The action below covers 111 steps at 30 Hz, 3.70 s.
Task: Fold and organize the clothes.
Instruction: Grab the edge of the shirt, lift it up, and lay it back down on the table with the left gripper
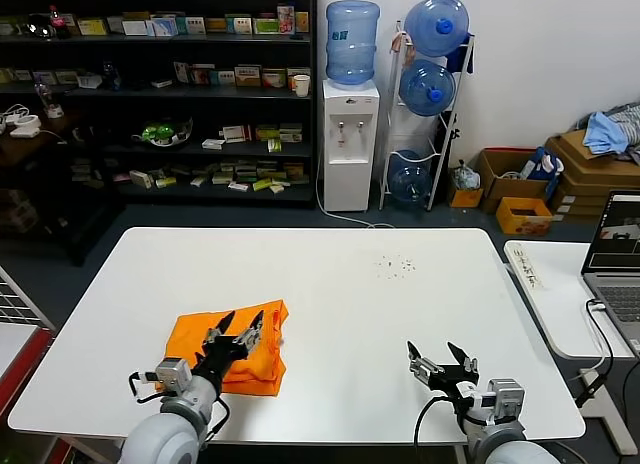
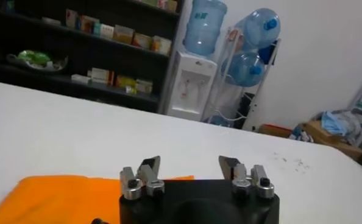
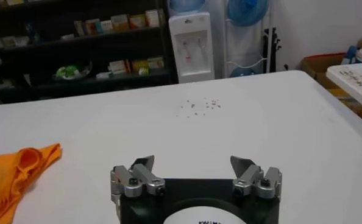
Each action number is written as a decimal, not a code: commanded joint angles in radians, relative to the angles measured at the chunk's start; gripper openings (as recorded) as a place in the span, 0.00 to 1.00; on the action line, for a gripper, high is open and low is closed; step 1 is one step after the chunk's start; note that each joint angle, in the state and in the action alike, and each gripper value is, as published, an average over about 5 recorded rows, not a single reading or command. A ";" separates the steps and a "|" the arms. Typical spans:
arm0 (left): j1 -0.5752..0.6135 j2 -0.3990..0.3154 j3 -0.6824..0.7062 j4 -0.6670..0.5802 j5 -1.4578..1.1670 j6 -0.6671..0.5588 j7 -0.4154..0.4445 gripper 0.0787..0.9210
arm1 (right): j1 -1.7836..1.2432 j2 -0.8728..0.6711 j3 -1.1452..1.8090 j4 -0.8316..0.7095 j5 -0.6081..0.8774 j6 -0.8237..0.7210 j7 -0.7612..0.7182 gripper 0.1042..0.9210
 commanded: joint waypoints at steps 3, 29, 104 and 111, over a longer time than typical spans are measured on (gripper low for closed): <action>0.208 0.270 -0.333 0.214 -0.051 -0.141 0.179 0.86 | 0.010 0.000 -0.010 0.000 0.001 0.002 -0.004 0.88; 0.076 0.210 -0.216 0.296 -0.148 -0.100 0.203 0.88 | 0.015 -0.004 -0.009 -0.002 0.009 -0.002 0.001 0.88; 0.206 0.511 -0.586 0.286 0.415 -0.070 0.262 0.02 | 0.084 -0.029 -0.038 -0.042 0.023 0.038 -0.016 0.88; 0.216 0.499 -0.587 0.235 0.348 -0.058 0.258 0.02 | 0.079 -0.022 -0.038 -0.040 0.017 0.037 -0.013 0.88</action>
